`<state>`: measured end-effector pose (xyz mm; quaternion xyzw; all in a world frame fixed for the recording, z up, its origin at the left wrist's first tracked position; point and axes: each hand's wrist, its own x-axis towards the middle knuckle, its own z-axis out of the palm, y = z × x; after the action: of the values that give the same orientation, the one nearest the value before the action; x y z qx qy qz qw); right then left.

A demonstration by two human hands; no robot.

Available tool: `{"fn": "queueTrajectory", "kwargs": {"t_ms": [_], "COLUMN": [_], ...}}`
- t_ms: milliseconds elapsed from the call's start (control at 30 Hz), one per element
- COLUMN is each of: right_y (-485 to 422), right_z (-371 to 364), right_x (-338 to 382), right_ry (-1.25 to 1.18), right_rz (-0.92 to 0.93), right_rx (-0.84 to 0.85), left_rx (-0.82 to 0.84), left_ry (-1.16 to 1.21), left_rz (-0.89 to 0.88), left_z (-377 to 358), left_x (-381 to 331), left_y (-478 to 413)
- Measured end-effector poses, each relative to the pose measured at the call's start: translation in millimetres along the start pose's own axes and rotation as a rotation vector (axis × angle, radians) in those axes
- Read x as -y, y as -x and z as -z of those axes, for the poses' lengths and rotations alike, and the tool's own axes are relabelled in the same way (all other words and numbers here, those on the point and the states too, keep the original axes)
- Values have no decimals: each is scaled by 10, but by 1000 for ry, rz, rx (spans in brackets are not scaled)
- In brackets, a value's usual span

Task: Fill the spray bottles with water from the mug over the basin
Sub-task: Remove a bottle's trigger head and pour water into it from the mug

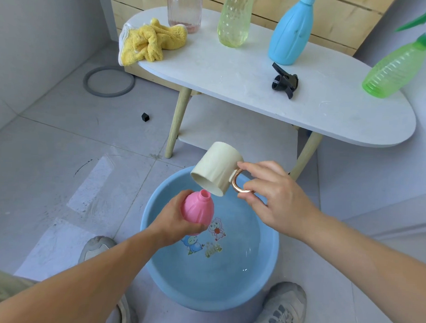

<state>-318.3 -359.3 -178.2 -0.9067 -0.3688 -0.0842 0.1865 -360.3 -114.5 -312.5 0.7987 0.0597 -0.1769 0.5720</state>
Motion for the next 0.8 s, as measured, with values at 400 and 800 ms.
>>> {"fn": "queueTrajectory", "kwargs": {"t_ms": [400,800], "right_y": [290,470], "right_z": [-799,-1250], "right_x": [-441,-546], "right_ry": [-460,-372], "right_rz": [-968,-1107], "right_rx": [179,345], "left_rx": [-44,-39], "left_ry": [-63,-19], "left_rz": [13,25], "left_z": [-7,7], "left_x": [112,119], "left_y": [-5,8]}}
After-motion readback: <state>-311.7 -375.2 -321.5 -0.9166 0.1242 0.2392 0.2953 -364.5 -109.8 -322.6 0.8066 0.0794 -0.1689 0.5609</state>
